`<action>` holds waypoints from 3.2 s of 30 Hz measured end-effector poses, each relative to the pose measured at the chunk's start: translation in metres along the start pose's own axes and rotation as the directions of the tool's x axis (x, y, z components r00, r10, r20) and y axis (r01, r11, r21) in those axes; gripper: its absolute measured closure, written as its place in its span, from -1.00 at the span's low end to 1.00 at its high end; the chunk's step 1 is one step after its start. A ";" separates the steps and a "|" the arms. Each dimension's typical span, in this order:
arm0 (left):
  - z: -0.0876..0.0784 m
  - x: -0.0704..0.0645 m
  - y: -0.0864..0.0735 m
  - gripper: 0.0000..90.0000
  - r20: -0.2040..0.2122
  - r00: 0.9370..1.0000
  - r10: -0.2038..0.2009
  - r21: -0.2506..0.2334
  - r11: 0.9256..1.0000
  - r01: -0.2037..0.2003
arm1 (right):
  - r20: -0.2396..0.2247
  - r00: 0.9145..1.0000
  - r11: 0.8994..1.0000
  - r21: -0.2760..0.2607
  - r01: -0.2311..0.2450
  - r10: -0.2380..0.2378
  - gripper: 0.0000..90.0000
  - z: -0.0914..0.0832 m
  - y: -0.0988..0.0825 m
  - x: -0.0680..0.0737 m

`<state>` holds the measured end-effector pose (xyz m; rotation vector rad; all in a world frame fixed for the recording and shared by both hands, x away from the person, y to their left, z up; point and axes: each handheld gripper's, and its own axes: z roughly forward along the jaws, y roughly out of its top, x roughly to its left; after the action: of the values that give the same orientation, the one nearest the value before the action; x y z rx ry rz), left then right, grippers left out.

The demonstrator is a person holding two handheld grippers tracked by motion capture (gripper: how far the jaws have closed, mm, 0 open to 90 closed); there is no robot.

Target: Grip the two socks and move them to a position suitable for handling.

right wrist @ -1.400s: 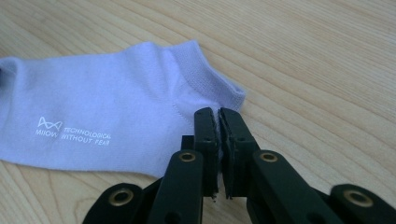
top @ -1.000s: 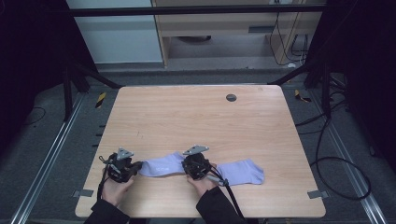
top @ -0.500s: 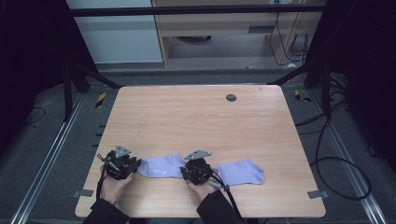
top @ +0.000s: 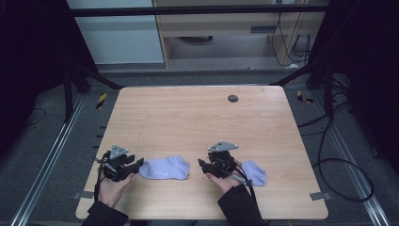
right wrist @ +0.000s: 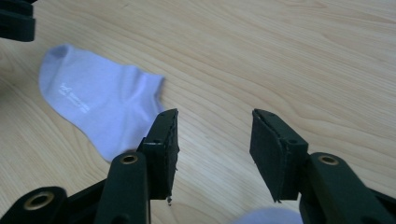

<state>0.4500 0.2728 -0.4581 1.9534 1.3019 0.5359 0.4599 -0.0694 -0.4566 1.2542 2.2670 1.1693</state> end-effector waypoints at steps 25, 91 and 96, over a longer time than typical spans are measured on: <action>0.026 -0.101 0.024 0.16 0.207 0.970 0.128 0.025 0.990 -0.136 | 0.163 0.985 0.997 0.042 -0.067 0.059 0.06 -0.083 -0.061 -0.100; 0.048 -0.159 0.031 0.97 0.304 0.925 0.226 0.156 0.947 -0.282 | 0.082 0.997 0.994 0.112 -0.017 0.008 0.91 -0.084 -0.058 -0.064; 0.036 -0.139 0.016 0.97 0.303 0.927 0.220 0.186 0.941 -0.284 | 0.039 0.999 0.993 0.117 0.005 -0.010 0.91 -0.075 -0.055 -0.046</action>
<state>0.4283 0.1304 -0.4626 2.3106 0.9725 0.2254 0.4108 -0.1612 -0.4573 1.2980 2.3383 1.0129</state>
